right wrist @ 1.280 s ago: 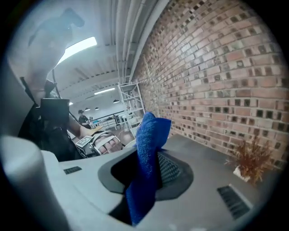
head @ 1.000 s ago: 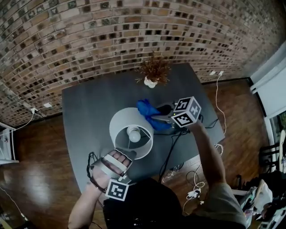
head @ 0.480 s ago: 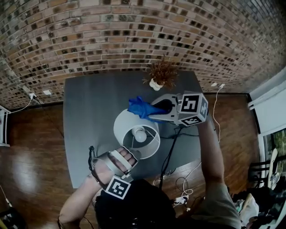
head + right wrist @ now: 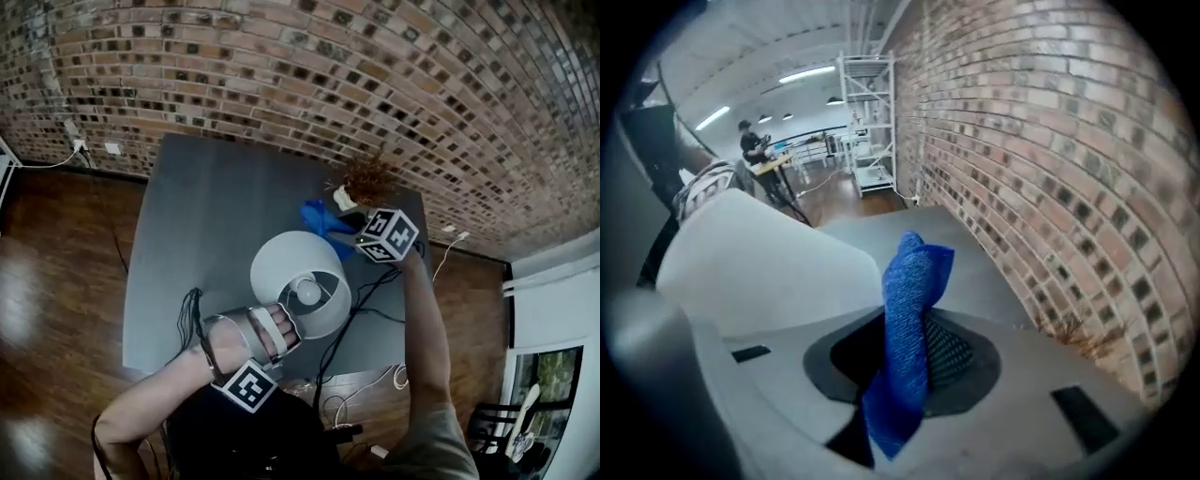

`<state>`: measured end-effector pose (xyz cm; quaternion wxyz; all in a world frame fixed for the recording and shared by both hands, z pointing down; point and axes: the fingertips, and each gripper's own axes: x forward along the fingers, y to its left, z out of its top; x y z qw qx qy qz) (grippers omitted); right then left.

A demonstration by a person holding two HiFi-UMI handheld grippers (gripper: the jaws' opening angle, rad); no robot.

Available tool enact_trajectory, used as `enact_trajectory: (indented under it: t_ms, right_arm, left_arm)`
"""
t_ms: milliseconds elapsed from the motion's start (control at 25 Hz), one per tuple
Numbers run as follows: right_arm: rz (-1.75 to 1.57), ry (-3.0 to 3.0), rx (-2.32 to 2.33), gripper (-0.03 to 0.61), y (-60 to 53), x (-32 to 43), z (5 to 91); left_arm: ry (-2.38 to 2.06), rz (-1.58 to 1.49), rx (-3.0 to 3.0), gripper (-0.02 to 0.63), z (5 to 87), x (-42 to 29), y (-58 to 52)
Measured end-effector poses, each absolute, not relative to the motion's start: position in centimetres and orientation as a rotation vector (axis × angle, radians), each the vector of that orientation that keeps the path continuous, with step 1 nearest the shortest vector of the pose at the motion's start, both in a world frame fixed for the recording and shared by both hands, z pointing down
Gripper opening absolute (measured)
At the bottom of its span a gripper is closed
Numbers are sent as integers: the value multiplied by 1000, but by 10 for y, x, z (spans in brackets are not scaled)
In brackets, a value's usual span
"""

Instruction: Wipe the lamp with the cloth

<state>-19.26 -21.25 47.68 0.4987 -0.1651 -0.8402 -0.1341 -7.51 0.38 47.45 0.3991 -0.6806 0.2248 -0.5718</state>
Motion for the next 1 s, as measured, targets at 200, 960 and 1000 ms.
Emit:
enact_trajectory:
  t_ms: [200, 960, 1000]
  right_arm:
    - [-505, -2133, -840, 95, -127, -196, 356]
    - [-636, -1813, -807, 95, -141, -256, 428]
    - [-659, -1826, -900, 94, -121, -255, 405]
  left_arm:
    - [577, -1438, -1731, 161, 471, -80, 2]
    - [495, -1406, -1736, 163, 471, -76, 2]
    - [495, -1405, -1734, 163, 472, -77, 2]
